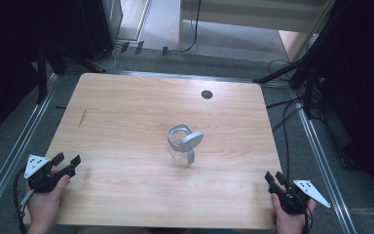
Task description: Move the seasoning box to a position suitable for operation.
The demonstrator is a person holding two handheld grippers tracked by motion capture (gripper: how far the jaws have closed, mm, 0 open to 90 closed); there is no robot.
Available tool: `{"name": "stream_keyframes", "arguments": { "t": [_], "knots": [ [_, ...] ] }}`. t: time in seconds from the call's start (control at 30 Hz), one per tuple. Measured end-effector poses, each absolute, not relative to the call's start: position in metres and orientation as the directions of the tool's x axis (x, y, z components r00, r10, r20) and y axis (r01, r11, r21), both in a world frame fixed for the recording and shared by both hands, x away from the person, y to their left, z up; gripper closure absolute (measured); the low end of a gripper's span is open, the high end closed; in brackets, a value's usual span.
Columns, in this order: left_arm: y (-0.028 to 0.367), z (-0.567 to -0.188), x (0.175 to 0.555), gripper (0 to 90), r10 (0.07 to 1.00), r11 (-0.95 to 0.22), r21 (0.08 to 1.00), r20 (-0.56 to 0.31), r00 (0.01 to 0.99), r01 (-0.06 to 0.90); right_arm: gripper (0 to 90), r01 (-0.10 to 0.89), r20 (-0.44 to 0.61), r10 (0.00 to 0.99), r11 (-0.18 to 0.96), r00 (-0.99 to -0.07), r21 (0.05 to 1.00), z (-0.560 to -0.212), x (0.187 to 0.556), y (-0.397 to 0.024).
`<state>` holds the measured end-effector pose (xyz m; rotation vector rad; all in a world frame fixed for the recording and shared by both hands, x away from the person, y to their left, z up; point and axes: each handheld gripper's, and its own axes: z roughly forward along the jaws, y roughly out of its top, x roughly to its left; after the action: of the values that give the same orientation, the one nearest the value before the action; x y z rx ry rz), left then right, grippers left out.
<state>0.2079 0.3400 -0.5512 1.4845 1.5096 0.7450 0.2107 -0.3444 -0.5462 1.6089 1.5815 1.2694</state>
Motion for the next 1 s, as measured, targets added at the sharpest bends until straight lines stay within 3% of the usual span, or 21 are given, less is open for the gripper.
{"name": "stream_keyframes", "arguments": {
  "t": [0.13, 0.23, 0.37, 0.43, 0.63, 0.83, 1.0],
  "knots": [
    [0.339, -0.551, 0.207, 37.5, 0.983, 0.104, 0.885, -0.161, 0.088, 0.453, 81.8, 0.469, 0.276, 0.943, -0.162, -0.186, 0.868, -0.540, 0.210, -0.334],
    [0.338, -0.551, 0.207, 44.1, 0.984, 0.094, 0.887, -0.152, 0.094, 0.451, 90.0, 0.449, 0.271, 0.931, -0.139, -0.245, 0.883, -0.525, 0.212, -0.310],
    [0.336, -0.550, 0.207, 47.8, 0.990, 0.091, 0.884, -0.128, 0.051, 0.459, 90.0, 0.443, 0.259, 0.921, -0.110, -0.291, 0.890, -0.519, 0.215, -0.290],
    [0.335, -0.549, 0.208, 54.0, 0.990, 0.093, 0.877, -0.134, 0.052, 0.472, 90.0, 0.445, 0.251, 0.911, -0.085, -0.329, 0.891, -0.517, 0.218, -0.275],
    [0.323, -0.544, 0.217, 76.7, 0.966, 0.122, 0.858, -0.219, 0.140, 0.500, 90.0, 0.458, 0.251, 0.869, -0.032, -0.425, 0.888, -0.514, 0.224, -0.228],
    [0.297, -0.535, 0.229, 90.0, 0.935, 0.088, 0.851, -0.249, 0.251, 0.517, 90.0, 0.462, 0.259, 0.829, -0.001, -0.495, 0.887, -0.514, 0.230, -0.194],
    [0.275, -0.529, 0.239, 90.0, 0.907, 0.056, 0.847, -0.264, 0.328, 0.528, 90.0, 0.457, 0.258, 0.806, 0.018, -0.533, 0.889, -0.514, 0.232, -0.177]
  ]
}}
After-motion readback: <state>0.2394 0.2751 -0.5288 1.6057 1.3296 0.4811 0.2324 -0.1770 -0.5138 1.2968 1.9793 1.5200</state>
